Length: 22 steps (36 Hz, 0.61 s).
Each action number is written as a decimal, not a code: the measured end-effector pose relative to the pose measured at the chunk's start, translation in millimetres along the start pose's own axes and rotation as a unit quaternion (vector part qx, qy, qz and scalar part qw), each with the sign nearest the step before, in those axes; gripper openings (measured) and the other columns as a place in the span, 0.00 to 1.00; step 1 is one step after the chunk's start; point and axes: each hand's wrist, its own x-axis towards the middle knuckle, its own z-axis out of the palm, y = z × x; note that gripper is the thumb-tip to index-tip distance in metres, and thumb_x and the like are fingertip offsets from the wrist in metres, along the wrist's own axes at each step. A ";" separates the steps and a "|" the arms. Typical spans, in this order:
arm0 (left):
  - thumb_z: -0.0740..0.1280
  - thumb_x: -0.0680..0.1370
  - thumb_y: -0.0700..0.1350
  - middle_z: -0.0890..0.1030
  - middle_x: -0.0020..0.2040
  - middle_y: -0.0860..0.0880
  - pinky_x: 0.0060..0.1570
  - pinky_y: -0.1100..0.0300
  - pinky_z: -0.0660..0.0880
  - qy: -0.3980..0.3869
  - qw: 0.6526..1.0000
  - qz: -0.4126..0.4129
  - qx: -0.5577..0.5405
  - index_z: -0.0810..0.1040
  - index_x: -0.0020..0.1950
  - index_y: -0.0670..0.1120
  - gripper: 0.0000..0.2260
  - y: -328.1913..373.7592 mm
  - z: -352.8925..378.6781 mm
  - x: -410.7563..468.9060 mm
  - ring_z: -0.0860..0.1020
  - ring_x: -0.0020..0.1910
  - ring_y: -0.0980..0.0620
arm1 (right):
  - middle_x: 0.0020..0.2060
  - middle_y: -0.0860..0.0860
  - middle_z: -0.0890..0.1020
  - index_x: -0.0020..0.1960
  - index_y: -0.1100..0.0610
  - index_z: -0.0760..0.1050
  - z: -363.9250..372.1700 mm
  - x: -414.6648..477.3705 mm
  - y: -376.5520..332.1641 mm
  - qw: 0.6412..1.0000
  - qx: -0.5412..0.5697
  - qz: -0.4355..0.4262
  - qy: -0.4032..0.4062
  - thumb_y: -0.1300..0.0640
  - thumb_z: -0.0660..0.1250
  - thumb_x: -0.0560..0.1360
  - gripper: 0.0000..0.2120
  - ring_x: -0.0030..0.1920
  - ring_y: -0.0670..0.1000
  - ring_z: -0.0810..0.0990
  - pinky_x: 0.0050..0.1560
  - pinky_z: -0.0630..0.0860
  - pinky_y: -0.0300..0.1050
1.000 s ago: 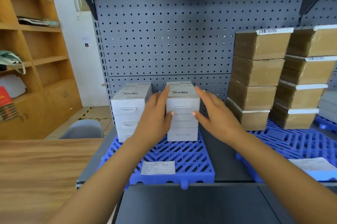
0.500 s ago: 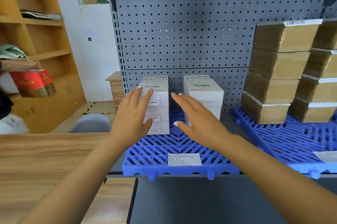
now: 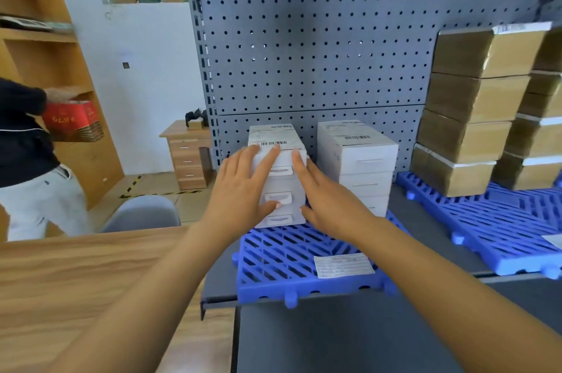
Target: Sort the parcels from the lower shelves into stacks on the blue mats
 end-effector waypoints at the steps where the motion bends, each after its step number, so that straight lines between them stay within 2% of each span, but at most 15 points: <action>1: 0.76 0.67 0.57 0.66 0.70 0.39 0.66 0.42 0.65 0.004 1.000 0.002 0.000 0.57 0.77 0.49 0.44 -0.8 0.4 0.0 0.66 0.68 0.37 | 0.77 0.53 0.39 0.68 0.45 0.20 0.4 -0.1 -0.7 1.000 -0.004 0.005 -0.002 0.57 0.62 0.79 0.48 0.60 0.55 0.71 0.42 0.66 0.41; 5: 0.76 0.67 0.57 0.67 0.69 0.38 0.65 0.41 0.67 0.008 1.000 0.005 -0.004 0.58 0.77 0.50 0.44 -1.6 0.1 0.7 0.67 0.67 0.36 | 0.77 0.54 0.40 0.68 0.46 0.19 3.5 1.1 -5.9 0.999 -0.029 0.026 0.005 0.63 0.62 0.77 0.50 0.56 0.55 0.73 0.38 0.66 0.41; 8: 0.75 0.68 0.55 0.65 0.71 0.39 0.67 0.42 0.63 -0.006 1.000 0.005 -0.006 0.57 0.77 0.50 0.43 0.9 -5.4 1.9 0.64 0.69 0.37 | 0.78 0.54 0.43 0.71 0.47 0.21 4.4 1.0 -6.2 0.999 -0.036 0.026 0.016 0.65 0.63 0.76 0.51 0.61 0.56 0.71 0.41 0.66 0.42; 11: 0.69 0.72 0.56 0.58 0.75 0.42 0.72 0.46 0.52 -0.048 0.999 -0.017 -0.007 0.52 0.78 0.51 0.40 9.5 -17.5 6.6 0.54 0.74 0.40 | 0.77 0.54 0.49 0.74 0.48 0.26 -1.1 -0.8 -9.0 0.999 -0.017 0.035 0.015 0.62 0.61 0.78 0.45 0.67 0.57 0.66 0.49 0.68 0.43; 13: 0.65 0.74 0.58 0.58 0.75 0.44 0.73 0.45 0.49 -0.079 0.996 -0.038 0.018 0.51 0.78 0.52 0.37 17.8 -28.3 13.4 0.51 0.76 0.42 | 0.77 0.53 0.51 0.76 0.50 0.30 -5.9 -3.2 -11.0 0.999 -0.001 0.034 0.019 0.59 0.60 0.80 0.42 0.69 0.57 0.63 0.56 0.67 0.44; 17: 0.62 0.75 0.58 0.60 0.74 0.44 0.71 0.44 0.55 -0.129 0.988 -0.067 0.055 0.52 0.77 0.50 0.34 38.3 -44.5 24.5 0.56 0.74 0.43 | 0.77 0.54 0.52 0.77 0.51 0.34 -25.9 -18.3 -12.7 0.999 0.030 0.033 0.029 0.57 0.60 0.80 0.39 0.76 0.54 0.52 0.69 0.60 0.45; 20: 0.61 0.77 0.58 0.59 0.75 0.44 0.71 0.42 0.56 -0.140 0.985 -0.077 0.065 0.49 0.78 0.49 0.34 58.4 -50.4 25.9 0.55 0.75 0.42 | 0.74 0.54 0.60 0.78 0.52 0.39 -50.0 -37.4 -8.1 0.997 0.028 0.023 0.067 0.57 0.59 0.81 0.35 0.72 0.54 0.59 0.66 0.63 0.45; 22: 0.59 0.79 0.59 0.60 0.76 0.44 0.71 0.44 0.57 -0.113 0.990 -0.070 0.036 0.50 0.78 0.48 0.33 72.2 -49.6 26.9 0.57 0.74 0.42 | 0.71 0.54 0.66 0.78 0.53 0.45 -67.6 -55.0 1.6 0.995 0.027 0.011 0.099 0.57 0.58 0.81 0.31 0.69 0.54 0.64 0.61 0.64 0.43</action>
